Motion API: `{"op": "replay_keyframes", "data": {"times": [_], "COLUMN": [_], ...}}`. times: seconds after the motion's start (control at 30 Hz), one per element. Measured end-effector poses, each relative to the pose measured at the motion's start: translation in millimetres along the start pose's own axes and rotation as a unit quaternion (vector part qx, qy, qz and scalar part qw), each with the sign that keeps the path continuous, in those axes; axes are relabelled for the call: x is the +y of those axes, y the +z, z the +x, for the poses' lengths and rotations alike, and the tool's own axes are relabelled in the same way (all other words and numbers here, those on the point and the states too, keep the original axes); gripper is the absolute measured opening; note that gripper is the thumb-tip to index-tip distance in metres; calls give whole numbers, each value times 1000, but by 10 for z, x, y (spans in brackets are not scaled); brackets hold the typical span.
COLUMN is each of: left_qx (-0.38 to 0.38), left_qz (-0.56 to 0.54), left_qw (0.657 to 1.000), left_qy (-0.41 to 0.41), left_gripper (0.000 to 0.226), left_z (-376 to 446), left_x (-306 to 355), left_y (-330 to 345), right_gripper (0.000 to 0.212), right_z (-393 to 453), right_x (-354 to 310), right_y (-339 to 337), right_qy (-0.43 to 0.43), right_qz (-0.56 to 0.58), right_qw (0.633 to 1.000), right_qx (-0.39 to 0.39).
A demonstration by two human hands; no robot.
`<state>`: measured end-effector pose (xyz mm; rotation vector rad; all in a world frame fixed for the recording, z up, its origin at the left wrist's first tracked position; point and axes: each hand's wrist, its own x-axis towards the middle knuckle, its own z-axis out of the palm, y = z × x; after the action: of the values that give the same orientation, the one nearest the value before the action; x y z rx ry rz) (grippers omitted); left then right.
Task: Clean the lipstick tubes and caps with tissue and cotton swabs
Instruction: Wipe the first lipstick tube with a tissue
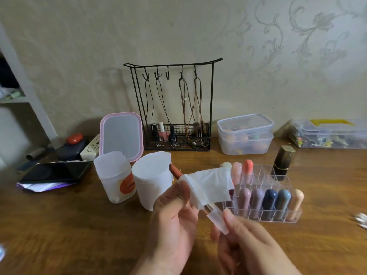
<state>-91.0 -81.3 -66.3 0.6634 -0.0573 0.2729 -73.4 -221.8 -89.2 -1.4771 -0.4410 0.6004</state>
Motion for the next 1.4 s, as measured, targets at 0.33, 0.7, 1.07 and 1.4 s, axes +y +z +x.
{"op": "replay_keyframes", "data": {"times": [0.33,0.7,1.07,1.4], "left_qx": [-1,-2,-28,67], "left_qz": [32,11,34,221], "left_qw": [999,1000,994,967], "left_qy": [-6,-18,-102,-109], "left_gripper": [21,48,21,27], "left_z": [-32,17,3,15], "left_x": [24,2,-36,-74], "left_y": [34,-43,-68,-161], "right_gripper": [52,45,39,60], "right_z": [-41,-42,77,79], "right_x": [-39,-60,-30,-63], "right_y": [57,32,-151,-108], "right_qy": [0,48,175,81], "right_qz": [71,73,391,475], "right_qw": [997,996,880,870], "right_qx": [-41,-16,-206,-102]}}
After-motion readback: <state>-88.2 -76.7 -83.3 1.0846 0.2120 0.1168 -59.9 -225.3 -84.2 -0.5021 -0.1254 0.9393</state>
